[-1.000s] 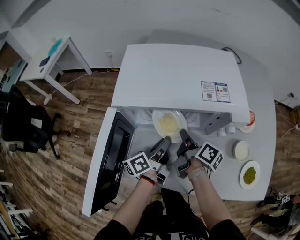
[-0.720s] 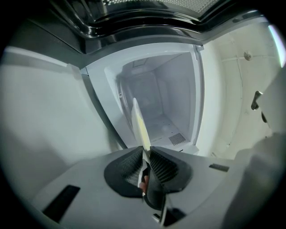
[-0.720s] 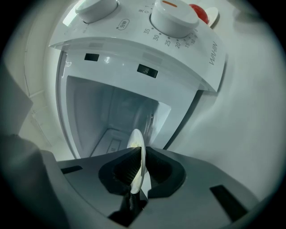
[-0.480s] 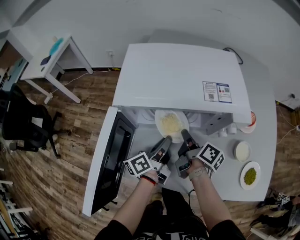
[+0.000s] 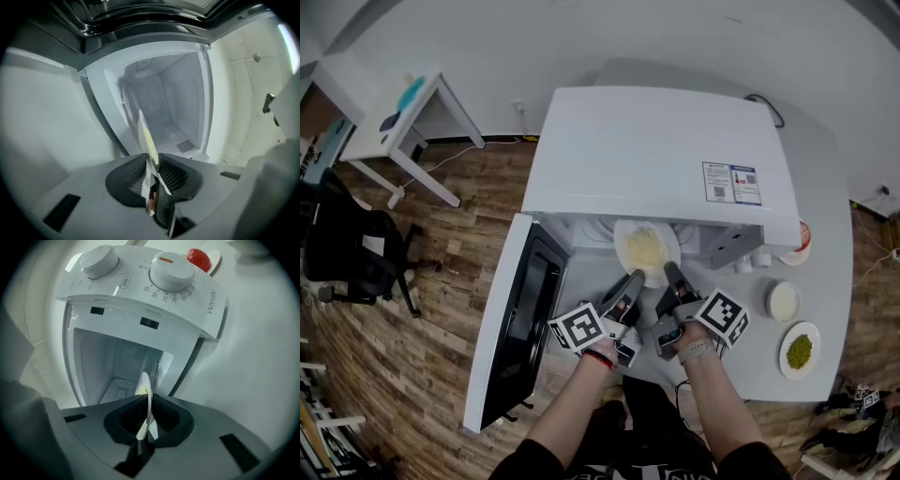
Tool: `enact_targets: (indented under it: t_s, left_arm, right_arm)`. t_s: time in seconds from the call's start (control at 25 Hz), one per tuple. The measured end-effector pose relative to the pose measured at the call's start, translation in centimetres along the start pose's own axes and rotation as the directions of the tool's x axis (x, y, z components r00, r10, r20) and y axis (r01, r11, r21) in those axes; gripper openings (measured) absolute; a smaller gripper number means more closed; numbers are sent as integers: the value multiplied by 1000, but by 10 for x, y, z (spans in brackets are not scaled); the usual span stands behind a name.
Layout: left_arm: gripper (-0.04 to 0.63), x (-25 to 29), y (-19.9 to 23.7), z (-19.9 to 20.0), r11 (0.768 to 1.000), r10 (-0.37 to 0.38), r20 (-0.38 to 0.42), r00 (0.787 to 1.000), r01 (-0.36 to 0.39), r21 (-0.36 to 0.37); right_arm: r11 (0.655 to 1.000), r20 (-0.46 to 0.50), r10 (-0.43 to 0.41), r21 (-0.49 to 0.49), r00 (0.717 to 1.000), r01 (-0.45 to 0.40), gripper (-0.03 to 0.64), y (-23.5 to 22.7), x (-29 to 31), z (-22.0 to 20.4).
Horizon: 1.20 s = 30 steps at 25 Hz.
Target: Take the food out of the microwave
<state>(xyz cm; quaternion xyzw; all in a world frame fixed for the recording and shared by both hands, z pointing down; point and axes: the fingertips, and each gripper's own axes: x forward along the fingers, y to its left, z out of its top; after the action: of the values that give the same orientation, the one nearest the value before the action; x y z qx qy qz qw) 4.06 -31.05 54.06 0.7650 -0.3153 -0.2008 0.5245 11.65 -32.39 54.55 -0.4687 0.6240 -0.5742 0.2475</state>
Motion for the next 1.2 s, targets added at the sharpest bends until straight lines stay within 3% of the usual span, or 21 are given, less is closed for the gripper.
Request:
enact_targets:
  t_s: [0.44,1.2]
  left_arm:
    - [80,0,3,-4,999,18,0,1000,-18,-41]
    - [80,-26,-10,-25,999,34,-59,998,-35,-17]
  right_arm:
    - [1000,-12,2,7,1000,-2,48,-1,-7,-5]
    - [1000,-20,-8,-14,1000,8,48,2,-38,-25]
